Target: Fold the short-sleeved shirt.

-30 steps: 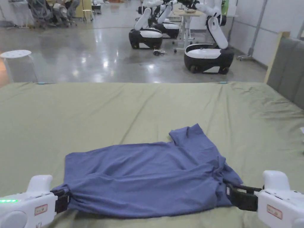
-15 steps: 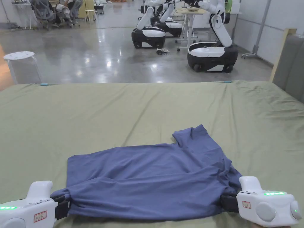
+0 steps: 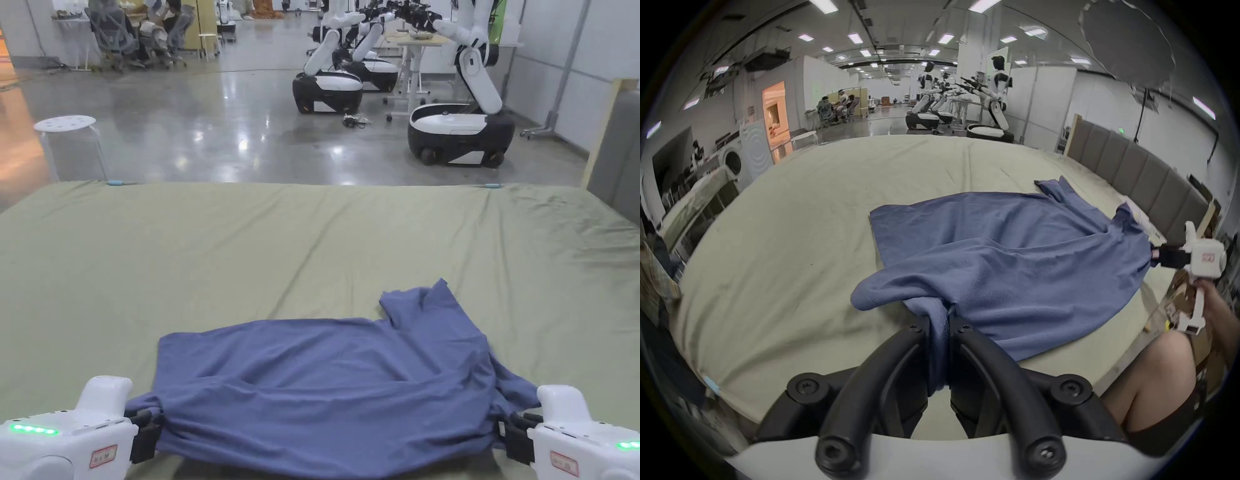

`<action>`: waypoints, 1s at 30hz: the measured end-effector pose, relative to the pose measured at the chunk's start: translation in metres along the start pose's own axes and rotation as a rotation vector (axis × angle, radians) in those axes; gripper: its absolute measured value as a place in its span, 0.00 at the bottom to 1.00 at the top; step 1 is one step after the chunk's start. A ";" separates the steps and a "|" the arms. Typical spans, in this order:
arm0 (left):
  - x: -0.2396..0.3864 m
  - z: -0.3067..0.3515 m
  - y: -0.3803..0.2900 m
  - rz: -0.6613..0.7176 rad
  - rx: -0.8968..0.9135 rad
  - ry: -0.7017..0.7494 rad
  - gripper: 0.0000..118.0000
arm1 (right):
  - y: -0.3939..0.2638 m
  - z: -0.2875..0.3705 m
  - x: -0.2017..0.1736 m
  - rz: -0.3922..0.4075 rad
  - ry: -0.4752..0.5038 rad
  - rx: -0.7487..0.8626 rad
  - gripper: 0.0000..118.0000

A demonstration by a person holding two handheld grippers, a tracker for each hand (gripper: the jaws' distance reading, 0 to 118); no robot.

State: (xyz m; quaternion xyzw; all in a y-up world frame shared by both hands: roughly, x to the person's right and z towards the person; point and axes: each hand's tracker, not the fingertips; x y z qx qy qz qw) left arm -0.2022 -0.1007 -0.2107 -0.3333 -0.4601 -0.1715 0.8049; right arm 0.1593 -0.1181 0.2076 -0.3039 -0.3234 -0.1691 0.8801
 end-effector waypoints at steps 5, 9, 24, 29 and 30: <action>0.000 0.027 -0.029 -0.001 -0.009 0.005 0.07 | -0.035 0.039 -0.003 -0.018 0.034 -0.016 0.09; 0.001 0.010 -0.056 -0.023 -0.058 0.025 0.07 | -0.057 0.025 0.003 -0.034 0.033 -0.031 0.09; -0.009 0.199 -0.060 0.119 0.558 0.124 0.32 | -0.026 0.203 -0.004 -0.080 -0.112 0.599 0.86; 0.006 0.215 -0.047 0.169 0.678 0.072 0.00 | -0.019 0.214 -0.035 0.001 -0.234 0.708 0.00; 0.015 0.208 -0.036 0.138 0.653 0.073 0.00 | -0.017 0.211 -0.036 -0.001 -0.154 0.713 0.00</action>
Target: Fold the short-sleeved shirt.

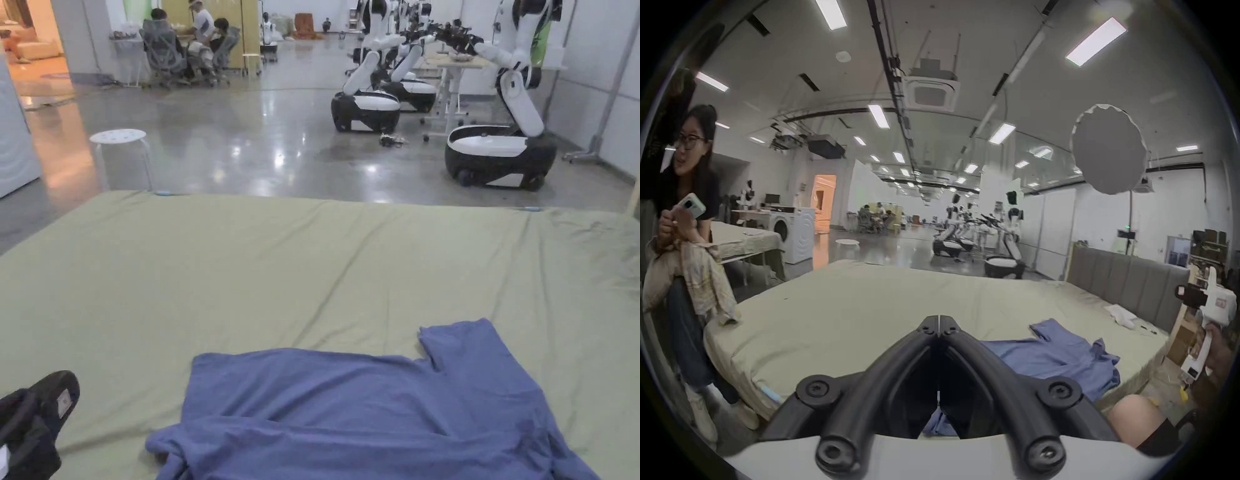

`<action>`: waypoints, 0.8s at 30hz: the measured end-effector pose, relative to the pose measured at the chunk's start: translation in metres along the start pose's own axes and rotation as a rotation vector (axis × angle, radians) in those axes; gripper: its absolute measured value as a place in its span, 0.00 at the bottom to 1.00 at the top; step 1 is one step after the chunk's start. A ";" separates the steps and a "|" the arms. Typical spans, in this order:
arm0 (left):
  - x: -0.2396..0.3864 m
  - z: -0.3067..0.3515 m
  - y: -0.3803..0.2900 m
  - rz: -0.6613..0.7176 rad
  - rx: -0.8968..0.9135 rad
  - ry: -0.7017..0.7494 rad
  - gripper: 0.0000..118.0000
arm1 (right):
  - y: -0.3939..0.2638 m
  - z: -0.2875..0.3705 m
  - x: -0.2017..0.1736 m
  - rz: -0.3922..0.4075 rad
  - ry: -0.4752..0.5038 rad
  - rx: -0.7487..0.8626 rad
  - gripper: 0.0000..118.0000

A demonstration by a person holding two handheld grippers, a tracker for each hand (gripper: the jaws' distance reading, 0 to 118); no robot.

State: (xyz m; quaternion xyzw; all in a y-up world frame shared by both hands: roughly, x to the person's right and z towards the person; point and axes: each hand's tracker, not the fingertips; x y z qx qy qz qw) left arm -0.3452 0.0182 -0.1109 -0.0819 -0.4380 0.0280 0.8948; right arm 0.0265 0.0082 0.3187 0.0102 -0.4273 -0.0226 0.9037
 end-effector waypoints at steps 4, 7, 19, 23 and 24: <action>-0.009 -0.057 -0.007 -0.079 -0.108 -0.042 0.00 | 0.003 -0.019 -0.008 -0.011 0.054 -0.039 0.00; -0.028 -0.121 -0.010 -0.049 -0.256 -0.060 0.00 | 0.007 -0.031 -0.011 -0.031 0.101 -0.063 0.00; -0.052 -0.366 -0.082 -0.103 -0.649 0.012 1.00 | 0.000 -0.078 -0.028 -0.014 0.127 -0.136 0.00; -0.061 -0.399 -0.117 -0.067 -0.741 0.064 0.98 | -0.001 -0.089 -0.036 -0.013 0.132 -0.154 0.00; -0.064 -0.406 -0.125 -0.076 -0.775 0.078 0.97 | -0.002 -0.090 -0.037 -0.013 0.131 -0.155 0.00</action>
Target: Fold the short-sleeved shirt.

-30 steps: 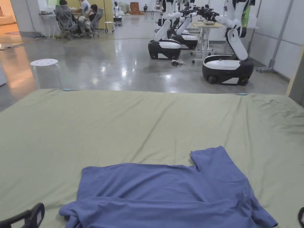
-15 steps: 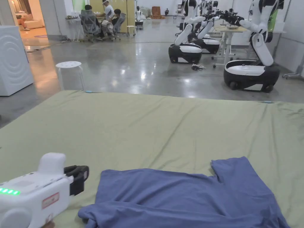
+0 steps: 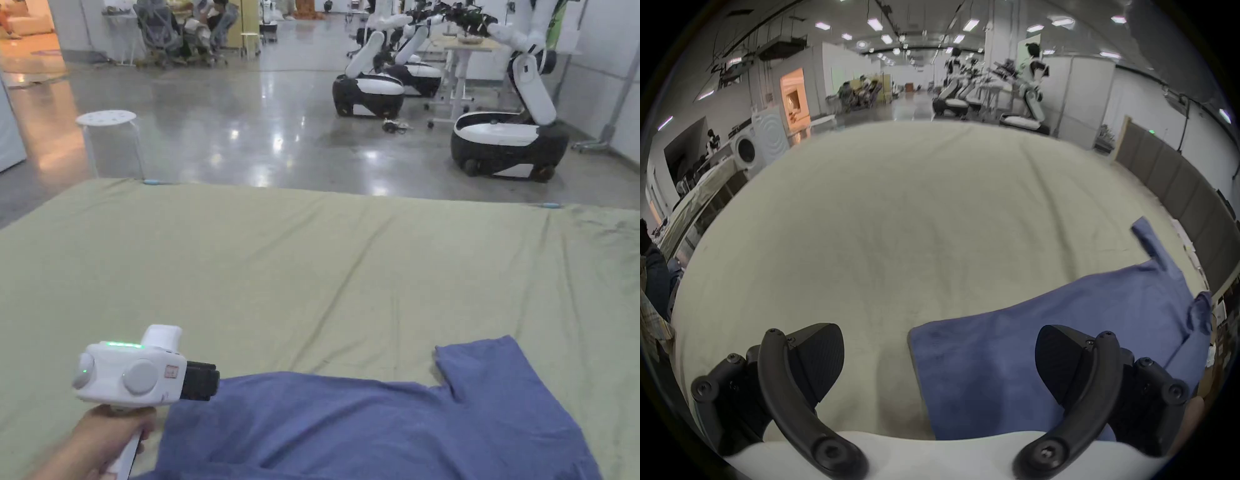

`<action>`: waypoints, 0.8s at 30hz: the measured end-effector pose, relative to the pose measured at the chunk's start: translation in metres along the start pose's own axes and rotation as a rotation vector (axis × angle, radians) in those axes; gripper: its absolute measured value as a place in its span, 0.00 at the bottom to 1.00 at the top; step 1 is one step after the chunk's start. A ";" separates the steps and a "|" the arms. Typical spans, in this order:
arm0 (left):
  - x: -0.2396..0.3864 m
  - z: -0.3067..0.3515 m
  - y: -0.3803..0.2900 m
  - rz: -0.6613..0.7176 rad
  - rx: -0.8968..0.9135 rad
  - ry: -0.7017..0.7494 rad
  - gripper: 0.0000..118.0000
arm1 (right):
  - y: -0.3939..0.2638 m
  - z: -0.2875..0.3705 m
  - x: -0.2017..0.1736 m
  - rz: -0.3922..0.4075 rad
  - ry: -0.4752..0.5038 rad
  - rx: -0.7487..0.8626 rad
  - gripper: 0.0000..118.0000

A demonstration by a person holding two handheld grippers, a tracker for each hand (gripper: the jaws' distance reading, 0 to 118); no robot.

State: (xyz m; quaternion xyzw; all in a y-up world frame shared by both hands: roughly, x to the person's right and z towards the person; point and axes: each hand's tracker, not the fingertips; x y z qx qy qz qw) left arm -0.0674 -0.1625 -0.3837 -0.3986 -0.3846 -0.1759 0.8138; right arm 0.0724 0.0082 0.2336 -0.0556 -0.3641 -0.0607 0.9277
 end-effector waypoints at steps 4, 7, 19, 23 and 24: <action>0.012 -0.022 -0.009 -0.100 -0.023 0.016 0.98 | -0.003 -0.007 0.000 -0.016 0.009 -0.011 0.00; 0.014 -0.012 -0.005 -0.079 -0.012 -0.018 0.83 | -0.005 -0.012 -0.004 -0.015 -0.007 -0.021 0.00; 0.006 0.041 0.017 0.014 0.038 -0.172 0.03 | -0.010 -0.030 0.011 -0.052 0.006 -0.087 0.00; 0.008 0.060 0.020 -0.001 0.074 -0.175 0.03 | 0.001 -0.085 0.024 -0.007 0.030 -0.177 0.00; 0.008 0.064 0.021 0.018 0.092 -0.208 0.03 | 0.004 -0.105 0.031 -0.026 0.063 -0.200 0.00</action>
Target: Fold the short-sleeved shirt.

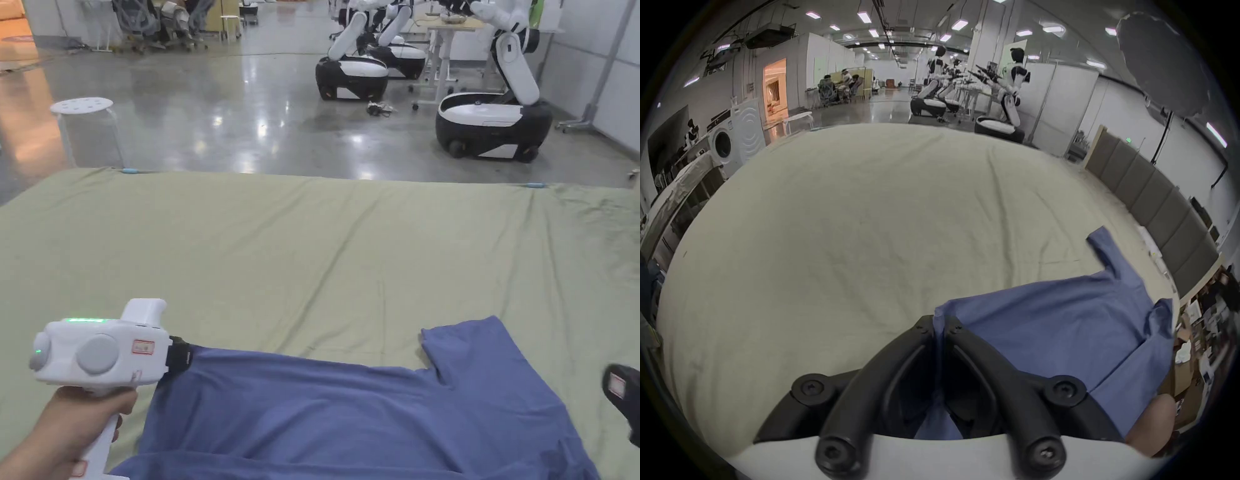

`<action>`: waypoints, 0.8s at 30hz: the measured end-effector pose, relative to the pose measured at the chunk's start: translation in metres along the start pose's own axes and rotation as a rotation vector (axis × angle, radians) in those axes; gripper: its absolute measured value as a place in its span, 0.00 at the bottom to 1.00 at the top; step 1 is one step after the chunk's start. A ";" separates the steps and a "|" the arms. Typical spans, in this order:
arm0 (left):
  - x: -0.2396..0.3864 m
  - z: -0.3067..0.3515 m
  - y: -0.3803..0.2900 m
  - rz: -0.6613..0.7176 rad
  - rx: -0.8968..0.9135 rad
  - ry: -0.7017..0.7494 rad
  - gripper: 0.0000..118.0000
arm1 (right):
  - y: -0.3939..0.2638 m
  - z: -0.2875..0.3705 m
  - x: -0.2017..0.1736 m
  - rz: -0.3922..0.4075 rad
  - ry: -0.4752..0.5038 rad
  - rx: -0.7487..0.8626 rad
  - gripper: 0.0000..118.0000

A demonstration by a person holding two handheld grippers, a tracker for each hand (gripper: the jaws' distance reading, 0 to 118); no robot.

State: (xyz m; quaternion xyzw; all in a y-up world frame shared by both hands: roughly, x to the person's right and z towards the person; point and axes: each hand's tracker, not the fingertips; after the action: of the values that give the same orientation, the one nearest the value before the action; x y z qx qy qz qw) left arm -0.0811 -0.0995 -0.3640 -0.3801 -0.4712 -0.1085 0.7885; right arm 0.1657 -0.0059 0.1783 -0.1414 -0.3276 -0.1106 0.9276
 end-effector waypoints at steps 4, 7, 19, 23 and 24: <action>0.014 0.015 -0.002 -0.019 0.002 -0.022 0.03 | 0.018 -0.094 0.033 -0.085 0.106 -0.176 0.97; 0.021 0.022 -0.002 -0.026 0.002 -0.051 0.03 | 0.009 -0.170 0.065 -0.085 0.042 -0.340 0.96; 0.022 0.024 0.004 -0.040 -0.016 -0.034 0.03 | -0.042 -0.276 0.092 -0.043 -0.186 -0.685 0.80; 0.026 0.019 0.005 -0.037 -0.018 -0.039 0.03 | -0.029 -0.265 0.079 0.076 -0.118 -0.659 0.00; 0.028 0.018 0.004 -0.036 -0.016 -0.045 0.03 | -0.024 -0.265 0.075 0.094 -0.157 -0.659 0.00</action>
State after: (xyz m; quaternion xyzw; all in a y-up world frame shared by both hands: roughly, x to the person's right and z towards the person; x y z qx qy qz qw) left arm -0.0760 -0.0787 -0.3382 -0.3801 -0.4949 -0.1178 0.7725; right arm 0.3683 -0.1250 0.0336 -0.4566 -0.3377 -0.1566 0.8080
